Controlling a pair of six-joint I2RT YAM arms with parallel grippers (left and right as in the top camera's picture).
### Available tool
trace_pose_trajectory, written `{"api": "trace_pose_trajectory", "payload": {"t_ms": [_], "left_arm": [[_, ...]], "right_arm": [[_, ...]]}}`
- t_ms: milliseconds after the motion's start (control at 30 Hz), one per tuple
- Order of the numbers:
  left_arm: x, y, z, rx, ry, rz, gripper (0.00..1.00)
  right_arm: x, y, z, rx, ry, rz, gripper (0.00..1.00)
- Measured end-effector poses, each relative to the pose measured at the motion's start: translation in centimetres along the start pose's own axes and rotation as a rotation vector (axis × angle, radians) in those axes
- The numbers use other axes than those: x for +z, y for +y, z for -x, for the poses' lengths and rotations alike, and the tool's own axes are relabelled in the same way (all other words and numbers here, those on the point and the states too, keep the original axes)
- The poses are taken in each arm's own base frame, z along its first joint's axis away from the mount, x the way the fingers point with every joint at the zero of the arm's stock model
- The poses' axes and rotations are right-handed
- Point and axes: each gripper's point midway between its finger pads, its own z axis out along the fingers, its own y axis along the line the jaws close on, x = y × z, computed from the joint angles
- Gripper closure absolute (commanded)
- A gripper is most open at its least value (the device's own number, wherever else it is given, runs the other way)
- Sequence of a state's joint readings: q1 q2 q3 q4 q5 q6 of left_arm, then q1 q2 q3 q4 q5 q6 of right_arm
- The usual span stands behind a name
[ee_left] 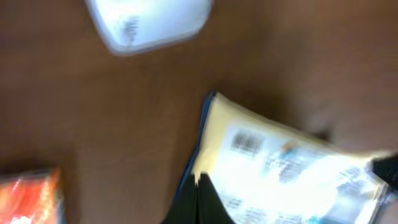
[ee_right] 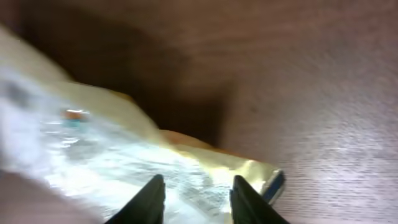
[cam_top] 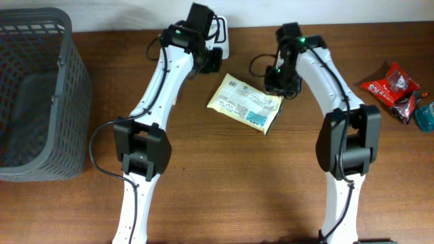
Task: Scan the item barcode
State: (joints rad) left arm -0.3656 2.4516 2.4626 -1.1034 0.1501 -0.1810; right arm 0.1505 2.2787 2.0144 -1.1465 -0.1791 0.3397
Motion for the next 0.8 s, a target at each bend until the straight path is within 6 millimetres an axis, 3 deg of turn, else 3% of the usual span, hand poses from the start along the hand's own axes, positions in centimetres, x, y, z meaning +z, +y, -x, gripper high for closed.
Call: {"api": "trace_pose_trajectory", "payload": {"t_ms": [100, 233, 333, 400, 533, 700, 767, 800], "left_arm": [[1.5, -1.8, 0.6, 0.016, -0.039, -0.101, 1.0], [6.2, -3.6, -3.1, 0.036, 0.033, -0.176, 1.0], [8.6, -3.0, -6.5, 0.029, 0.108, -0.151, 1.0], [9.2, -1.8, -7.3, 0.026, 0.122, -0.097, 1.0], [8.1, 0.5, -9.8, -0.007, 0.224, 0.039, 1.0], [5.8, 1.8, -14.0, -0.053, 0.385, 0.144, 1.0], [4.2, 0.6, -13.7, -0.051, 0.367, 0.142, 1.0], [2.7, -0.4, -12.4, -0.05, 0.317, 0.127, 1.0]], "right_arm": [[-0.4, 0.8, -0.3, 0.011, 0.024, 0.063, 0.69], [0.2, 1.1, -1.5, 0.089, 0.077, 0.087, 0.73], [1.7, 0.6, -2.7, 0.126, 0.117, 0.076, 0.73], [3.2, 0.3, -3.6, 0.131, 0.134, 0.072, 0.71], [4.6, -1.0, -4.5, 0.131, 0.141, 0.007, 0.64], [5.1, -1.8, -1.5, 0.053, 0.003, -0.044, 0.53], [5.0, -1.5, -0.2, 0.018, -0.047, -0.035, 0.53], [4.8, -1.3, 0.0, 0.009, -0.051, -0.03, 0.53]]}}
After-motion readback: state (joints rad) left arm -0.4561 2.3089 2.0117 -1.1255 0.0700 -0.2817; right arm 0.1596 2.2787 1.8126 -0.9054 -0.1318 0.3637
